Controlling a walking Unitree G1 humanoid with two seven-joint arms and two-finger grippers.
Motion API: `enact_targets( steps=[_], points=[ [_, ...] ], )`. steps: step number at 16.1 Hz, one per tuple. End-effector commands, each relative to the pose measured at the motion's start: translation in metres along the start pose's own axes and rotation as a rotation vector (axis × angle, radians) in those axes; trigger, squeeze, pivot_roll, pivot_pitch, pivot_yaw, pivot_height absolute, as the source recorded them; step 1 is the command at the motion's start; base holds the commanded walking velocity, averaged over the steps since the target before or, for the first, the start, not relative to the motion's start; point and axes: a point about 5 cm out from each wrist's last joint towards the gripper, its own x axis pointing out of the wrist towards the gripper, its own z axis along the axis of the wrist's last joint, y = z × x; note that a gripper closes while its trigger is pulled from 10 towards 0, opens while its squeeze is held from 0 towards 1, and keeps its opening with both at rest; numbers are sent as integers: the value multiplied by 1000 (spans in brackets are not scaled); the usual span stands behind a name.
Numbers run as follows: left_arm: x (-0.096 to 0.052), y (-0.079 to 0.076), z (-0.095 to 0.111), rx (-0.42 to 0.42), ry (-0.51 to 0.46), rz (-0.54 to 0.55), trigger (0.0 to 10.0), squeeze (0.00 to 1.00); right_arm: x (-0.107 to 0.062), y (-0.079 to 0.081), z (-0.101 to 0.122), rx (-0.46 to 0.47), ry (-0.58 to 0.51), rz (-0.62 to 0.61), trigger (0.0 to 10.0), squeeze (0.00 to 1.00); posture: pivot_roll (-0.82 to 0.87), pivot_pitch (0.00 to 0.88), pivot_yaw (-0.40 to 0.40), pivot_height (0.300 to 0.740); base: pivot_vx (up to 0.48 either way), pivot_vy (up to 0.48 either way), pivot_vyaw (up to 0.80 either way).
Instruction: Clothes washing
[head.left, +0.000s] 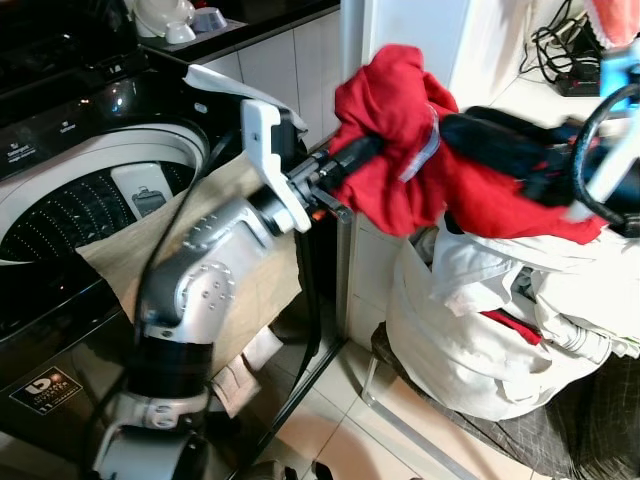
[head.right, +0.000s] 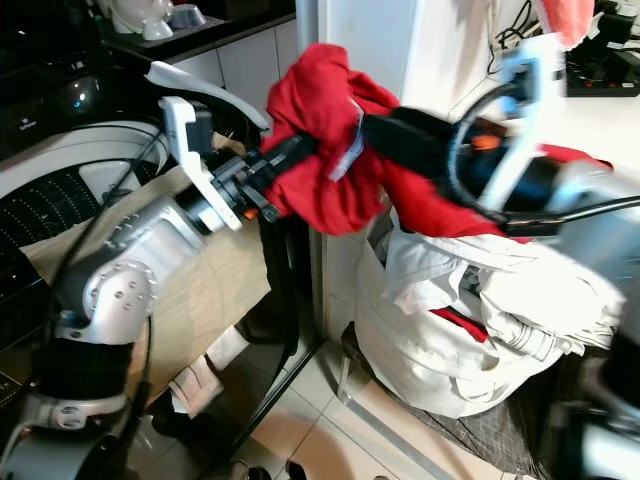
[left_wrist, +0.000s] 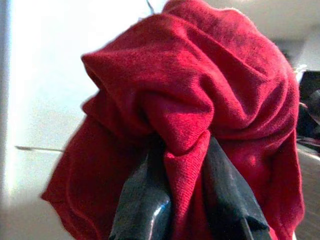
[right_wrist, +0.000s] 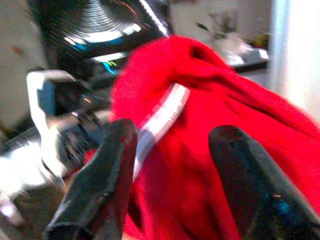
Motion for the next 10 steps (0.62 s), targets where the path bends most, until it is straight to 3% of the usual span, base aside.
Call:
enact_targets(
  steps=[1, 3, 4, 5, 6, 7, 9, 10],
  points=[
    [2, 11, 31, 110, -68, 41, 0, 0, -4, 4, 3, -46, 14, 27, 10000, 0, -101, 0, 84, 740, 0, 0, 0],
    [3, 35, 85, 334, -143, 163, 0, 0, -12, 6, 10, -89, 9, 50, 10000, 0, -91, 0, 75, 740, 0, 0, 0],
    [4, 47, 115, 493, -173, 271, 0, 0, -12, 6, 11, -96, 8, 50, 10000, 0, -87, 0, 71, 740, 0, 0, 0],
    [4, 52, 130, 581, -179, 331, 0, 0, -11, 6, 12, -99, 8, 50, 10000, 0, -83, 0, 68, 740, 0, 0, 0],
    [3, 62, 154, 757, -177, 472, 0, 0, -9, 6, 11, -102, 8, 52, 10000, 0, -80, 0, 68, 740, 0, 0, 0],
    [-7, 68, 218, 1331, -201, 834, 0, 0, -3, 6, 7, -109, 11, 65, 10000, 0, -79, 0, 73, 740, 0, 0, 0],
    [-9, 71, 230, 1526, -179, 949, 0, 0, 0, 8, 4, -110, 12, 75, 10000, 0, -81, 0, 80, 740, 0, 0, 0],
    [-9, 79, 225, 1556, -136, 976, 0, 0, 1, 9, 2, -110, 14, 85, 10000, 0, -85, 0, 82, 740, 0, 0, 0]
  ],
)
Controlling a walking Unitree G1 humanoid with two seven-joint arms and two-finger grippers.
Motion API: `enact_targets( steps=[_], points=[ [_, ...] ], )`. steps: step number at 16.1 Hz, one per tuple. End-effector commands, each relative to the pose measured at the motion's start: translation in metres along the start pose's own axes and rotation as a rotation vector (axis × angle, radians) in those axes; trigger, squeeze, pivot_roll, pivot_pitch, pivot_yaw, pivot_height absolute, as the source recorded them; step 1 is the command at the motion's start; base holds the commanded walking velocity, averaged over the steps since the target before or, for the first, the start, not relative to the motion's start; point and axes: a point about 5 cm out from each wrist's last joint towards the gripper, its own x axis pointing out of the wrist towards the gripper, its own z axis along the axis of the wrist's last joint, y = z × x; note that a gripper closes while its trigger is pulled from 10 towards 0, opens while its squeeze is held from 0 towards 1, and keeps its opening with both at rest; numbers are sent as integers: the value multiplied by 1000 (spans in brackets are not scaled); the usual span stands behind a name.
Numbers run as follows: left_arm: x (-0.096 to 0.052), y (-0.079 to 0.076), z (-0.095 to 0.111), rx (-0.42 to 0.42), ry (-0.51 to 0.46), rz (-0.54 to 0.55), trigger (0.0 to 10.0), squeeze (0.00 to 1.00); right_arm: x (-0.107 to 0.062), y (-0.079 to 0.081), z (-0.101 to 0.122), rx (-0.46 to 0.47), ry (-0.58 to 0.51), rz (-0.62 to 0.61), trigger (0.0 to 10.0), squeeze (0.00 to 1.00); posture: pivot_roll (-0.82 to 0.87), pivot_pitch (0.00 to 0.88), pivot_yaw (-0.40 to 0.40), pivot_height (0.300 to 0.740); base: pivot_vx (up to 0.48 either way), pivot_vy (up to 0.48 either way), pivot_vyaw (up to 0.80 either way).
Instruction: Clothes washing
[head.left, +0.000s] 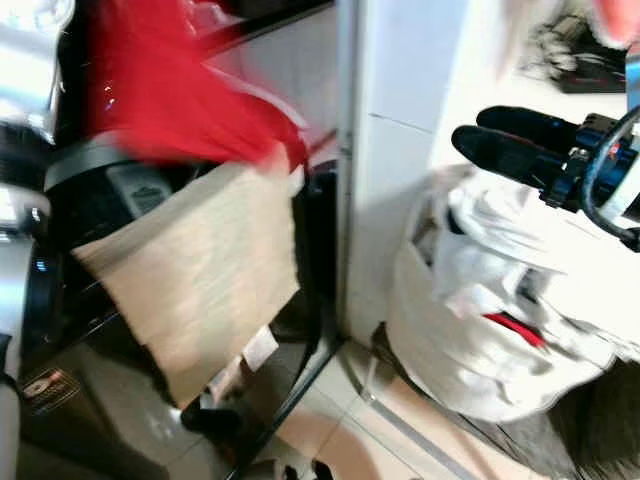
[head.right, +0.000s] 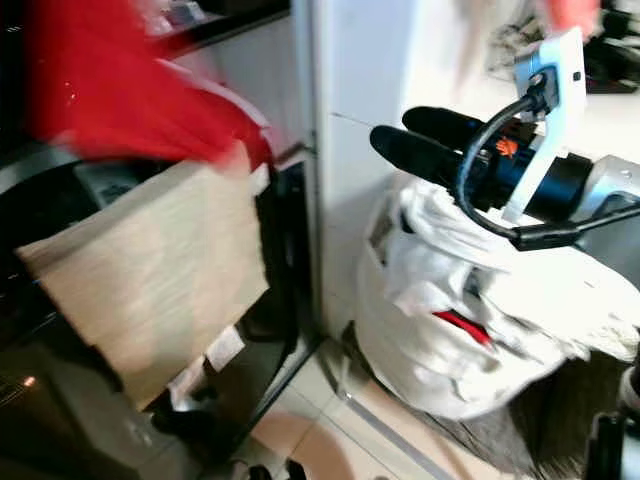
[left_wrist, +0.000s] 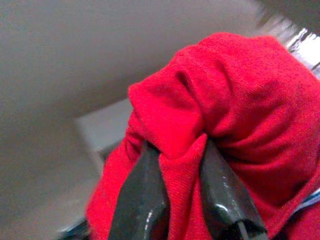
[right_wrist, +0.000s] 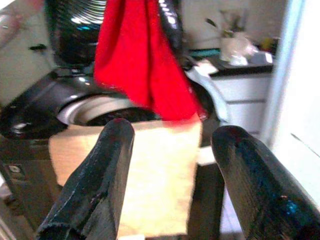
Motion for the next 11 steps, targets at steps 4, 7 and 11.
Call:
enact_targets(
  steps=[4, 7, 11],
  points=[
    [-42, -64, -81, 203, 367, -137, 0, 0, 11, 14, -13, 0, 21, 62, 10000, 0, -93, 0, 82, 740, 0, 0, 0],
    [-93, -100, -124, 46, 690, -298, 10000, 0, 16, 19, -19, 12, 34, 77, 10000, 0, -101, 0, 85, 740, 0, 0, 0],
    [-146, -128, -151, -172, 1007, -414, 10000, 0, 25, 30, -36, 22, 113, 121, 10000, 0, -102, 0, 81, 740, 0, 0, 0]
  ],
)
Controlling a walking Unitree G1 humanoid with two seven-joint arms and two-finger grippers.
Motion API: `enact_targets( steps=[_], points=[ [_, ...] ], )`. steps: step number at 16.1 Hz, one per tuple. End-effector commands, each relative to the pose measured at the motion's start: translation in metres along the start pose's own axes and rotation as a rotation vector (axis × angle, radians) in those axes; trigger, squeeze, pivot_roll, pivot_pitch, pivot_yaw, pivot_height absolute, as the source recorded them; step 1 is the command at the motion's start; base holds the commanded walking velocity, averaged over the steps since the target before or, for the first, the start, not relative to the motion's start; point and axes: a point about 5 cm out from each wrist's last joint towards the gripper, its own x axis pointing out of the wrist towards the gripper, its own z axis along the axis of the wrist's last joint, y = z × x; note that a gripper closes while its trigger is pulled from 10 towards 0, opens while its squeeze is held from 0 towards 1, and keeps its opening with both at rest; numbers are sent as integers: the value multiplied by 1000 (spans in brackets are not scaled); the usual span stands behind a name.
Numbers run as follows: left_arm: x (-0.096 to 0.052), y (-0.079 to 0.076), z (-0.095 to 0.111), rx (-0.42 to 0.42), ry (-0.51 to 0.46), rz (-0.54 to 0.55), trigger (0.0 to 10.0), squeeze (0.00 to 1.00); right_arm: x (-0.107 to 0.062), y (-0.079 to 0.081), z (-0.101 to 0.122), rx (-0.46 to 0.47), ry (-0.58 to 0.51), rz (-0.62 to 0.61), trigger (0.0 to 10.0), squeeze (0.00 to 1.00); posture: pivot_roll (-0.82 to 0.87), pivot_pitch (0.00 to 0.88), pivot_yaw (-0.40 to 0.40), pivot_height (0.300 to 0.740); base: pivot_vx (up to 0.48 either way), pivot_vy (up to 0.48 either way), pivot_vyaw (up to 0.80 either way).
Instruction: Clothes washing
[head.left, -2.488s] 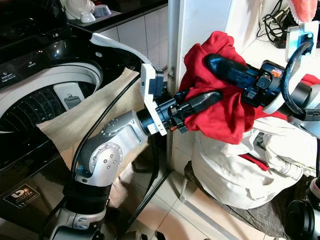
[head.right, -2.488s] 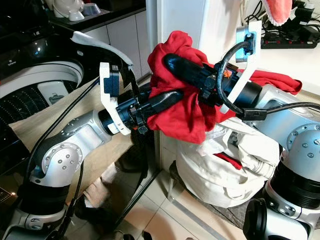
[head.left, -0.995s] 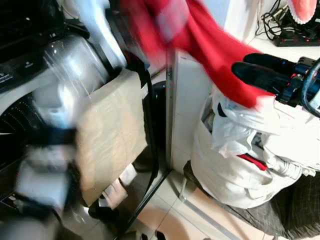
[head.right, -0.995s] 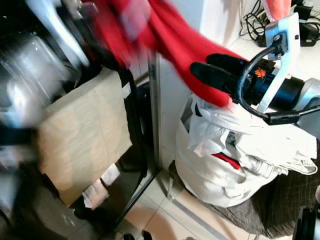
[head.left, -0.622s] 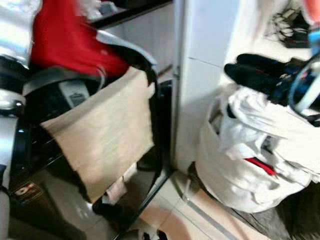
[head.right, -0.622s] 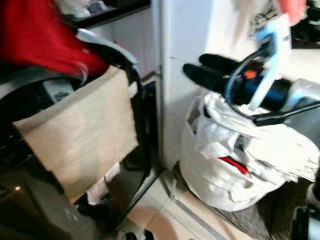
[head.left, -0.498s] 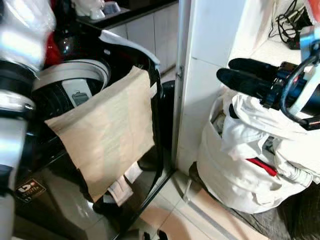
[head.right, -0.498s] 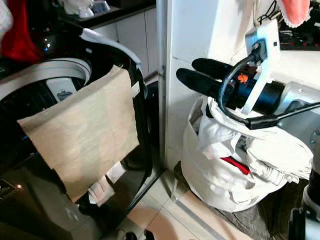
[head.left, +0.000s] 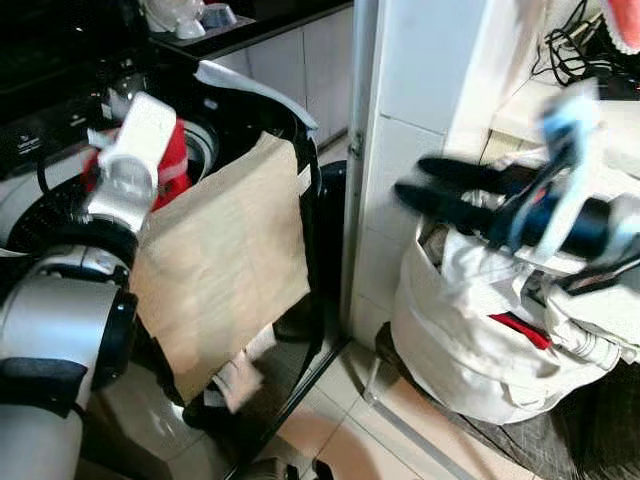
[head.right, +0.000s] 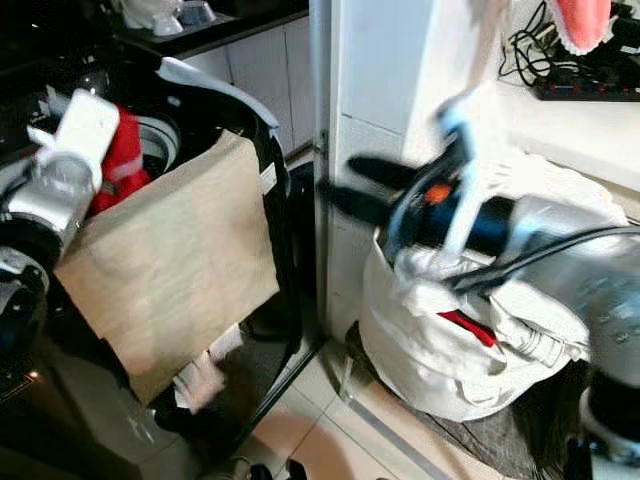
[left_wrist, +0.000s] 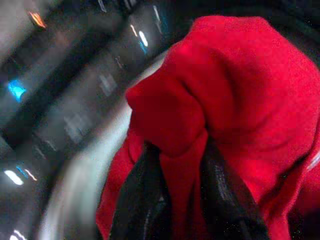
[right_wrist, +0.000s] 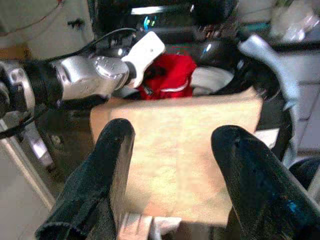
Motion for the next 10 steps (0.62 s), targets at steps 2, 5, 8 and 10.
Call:
enact_targets(
  steps=[2, 5, 8, 10],
  points=[
    [0, 2, 1, -110, 34, -33, 10000, 1000, 3, 3, -1, -17, 24, -8, 10000, 0, -100, 0, 79, 740, 0, 0, 0],
    [0, 5, 10, -221, 29, -65, 10000, 1000, 3, 1, -2, -11, 29, -15, 10000, 0, -95, 0, 77, 740, 0, 0, 0],
    [-1, 9, 20, -253, 11, -77, 10000, 1000, 5, -2, -4, -2, 43, -36, 10000, 0, -92, 0, 76, 740, 0, 0, 0],
    [-1, 10, 20, -256, 12, -77, 10000, 1000, 4, -4, -4, 2, 50, -51, 10000, 0, -93, 0, 78, 740, 0, 0, 0]
  ],
)
